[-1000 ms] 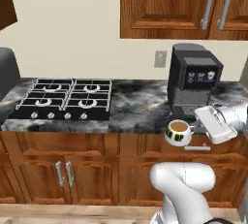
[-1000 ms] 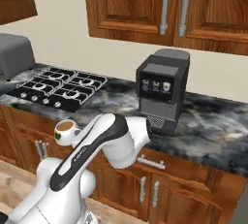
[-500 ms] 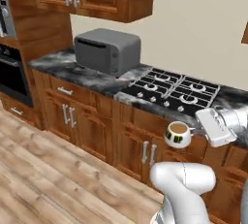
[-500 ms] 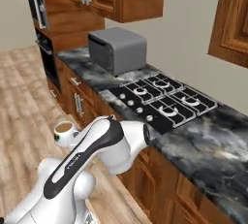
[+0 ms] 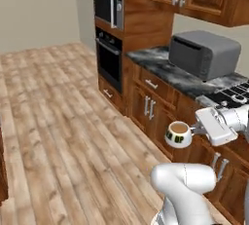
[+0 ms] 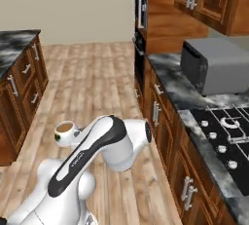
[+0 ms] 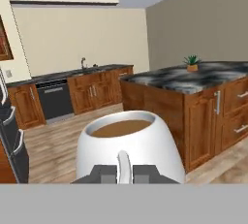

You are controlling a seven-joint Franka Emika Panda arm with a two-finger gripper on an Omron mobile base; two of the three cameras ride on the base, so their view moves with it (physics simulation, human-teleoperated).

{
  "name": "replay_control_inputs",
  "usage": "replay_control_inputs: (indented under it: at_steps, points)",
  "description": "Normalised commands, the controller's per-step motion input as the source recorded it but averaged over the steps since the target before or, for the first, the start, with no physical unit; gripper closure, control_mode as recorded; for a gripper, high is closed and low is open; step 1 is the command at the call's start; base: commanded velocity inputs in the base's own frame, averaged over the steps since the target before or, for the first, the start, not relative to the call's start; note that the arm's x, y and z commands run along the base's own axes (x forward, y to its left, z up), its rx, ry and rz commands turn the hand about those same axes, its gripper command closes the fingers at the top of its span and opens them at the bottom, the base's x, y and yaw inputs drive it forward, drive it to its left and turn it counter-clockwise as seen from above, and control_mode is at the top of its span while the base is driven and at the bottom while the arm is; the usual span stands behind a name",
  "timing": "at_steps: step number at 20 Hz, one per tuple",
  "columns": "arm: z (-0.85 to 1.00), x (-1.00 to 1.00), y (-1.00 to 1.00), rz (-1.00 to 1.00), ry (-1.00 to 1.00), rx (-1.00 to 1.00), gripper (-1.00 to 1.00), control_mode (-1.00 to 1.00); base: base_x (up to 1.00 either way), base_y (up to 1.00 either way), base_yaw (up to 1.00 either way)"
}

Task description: Pick up the brewed coffee from the coffee machine and place it next to the breakfast plate on the dining counter.

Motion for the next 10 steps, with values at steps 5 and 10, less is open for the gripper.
replay_control_inputs:
  at_steps: [5, 10]
  points:
    - [0.0, 0.0, 0.0, 0.0, 0.0, 0.0, 1.0, 1.0, 0.17, 0.6, 0.73]
    - [0.0, 0.0, 0.0, 0.0, 0.0, 0.0, 1.0, 1.0, 0.2, 0.58, 0.73]
